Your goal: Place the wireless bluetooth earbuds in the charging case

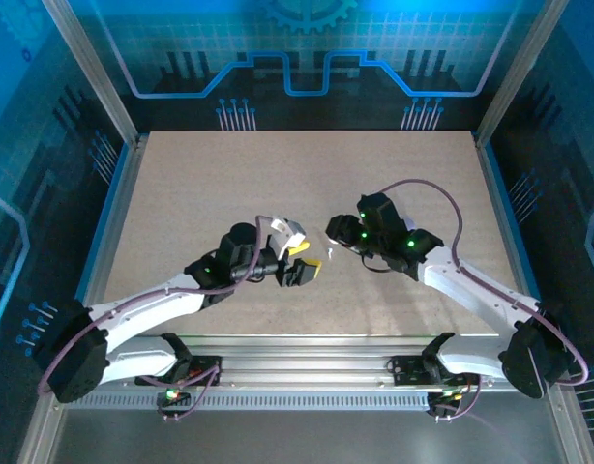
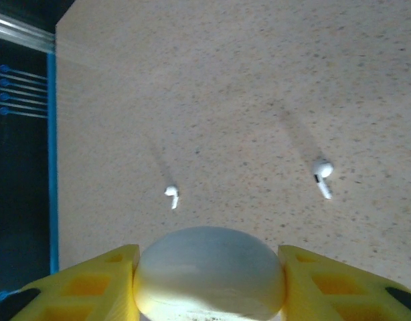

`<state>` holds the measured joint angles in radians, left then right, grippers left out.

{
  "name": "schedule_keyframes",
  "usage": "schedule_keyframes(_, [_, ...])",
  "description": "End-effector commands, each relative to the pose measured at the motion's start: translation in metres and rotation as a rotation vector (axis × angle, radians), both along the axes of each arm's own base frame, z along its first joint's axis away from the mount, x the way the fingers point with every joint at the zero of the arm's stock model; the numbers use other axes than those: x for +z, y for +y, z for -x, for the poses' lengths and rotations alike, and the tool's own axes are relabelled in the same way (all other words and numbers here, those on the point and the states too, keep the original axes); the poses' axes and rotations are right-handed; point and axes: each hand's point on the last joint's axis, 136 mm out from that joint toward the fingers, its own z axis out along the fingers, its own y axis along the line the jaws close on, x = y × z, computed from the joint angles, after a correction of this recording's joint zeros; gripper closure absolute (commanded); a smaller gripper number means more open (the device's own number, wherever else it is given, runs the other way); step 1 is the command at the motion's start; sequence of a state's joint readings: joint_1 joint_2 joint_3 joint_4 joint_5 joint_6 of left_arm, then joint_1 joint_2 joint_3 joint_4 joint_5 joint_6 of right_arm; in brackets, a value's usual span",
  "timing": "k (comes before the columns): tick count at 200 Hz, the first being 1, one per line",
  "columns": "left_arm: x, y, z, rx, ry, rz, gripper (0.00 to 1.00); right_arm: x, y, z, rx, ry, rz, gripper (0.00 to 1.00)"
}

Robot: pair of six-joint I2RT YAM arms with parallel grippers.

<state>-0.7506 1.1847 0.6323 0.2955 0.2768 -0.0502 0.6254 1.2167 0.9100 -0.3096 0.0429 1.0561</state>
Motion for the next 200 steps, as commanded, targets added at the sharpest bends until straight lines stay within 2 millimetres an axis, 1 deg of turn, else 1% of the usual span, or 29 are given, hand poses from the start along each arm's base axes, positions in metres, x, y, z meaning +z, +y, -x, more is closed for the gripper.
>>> schedule_keyframes(1, [0.018,-0.009,-0.012,0.033,-0.124,0.027,0.33,0.025,0.009,0.000,0.053,-0.073,-0.086,0.54])
schedule_keyframes(13, [0.019,-0.012,-0.014,0.041,-0.139,0.044,0.35,0.031,0.011,0.001,0.067,-0.091,-0.112,0.54])
schedule_keyframes(24, [0.022,-0.015,-0.014,0.044,-0.152,0.065,0.36,0.042,0.015,0.002,0.086,-0.123,-0.142,0.54])
schedule_keyframes(25, [0.021,-0.015,-0.015,0.045,-0.151,0.066,0.36,0.037,0.014,0.004,0.088,-0.115,-0.138,0.54])
schedule_keyframes(28, [0.023,-0.016,-0.015,0.045,-0.156,0.072,0.36,0.034,0.014,0.006,0.092,-0.111,-0.138,0.54])
schedule_keyframes(74, [0.032,-0.027,-0.016,0.035,-0.220,0.135,0.36,0.043,0.015,0.014,0.115,-0.130,-0.183,0.55])
schedule_keyframes(100, [0.032,-0.022,-0.027,0.111,-0.234,0.138,0.39,0.047,0.014,0.018,0.122,-0.152,-0.210,0.55])
schedule_keyframes(124, [0.034,-0.018,-0.032,0.144,-0.252,0.132,0.39,0.053,0.015,0.022,0.147,-0.173,-0.226,0.54])
schedule_keyframes(145, [0.035,-0.019,-0.030,0.133,-0.259,0.134,0.38,0.058,0.019,0.026,0.182,-0.184,-0.240,0.54])
schedule_keyframes(169, [0.034,-0.022,-0.030,0.124,-0.251,0.142,0.38,0.058,0.021,0.027,0.193,-0.178,-0.247,0.55])
schedule_keyframes(200, [0.038,-0.022,-0.031,0.131,-0.255,0.160,0.44,0.058,0.024,0.028,0.200,-0.176,-0.263,0.55])
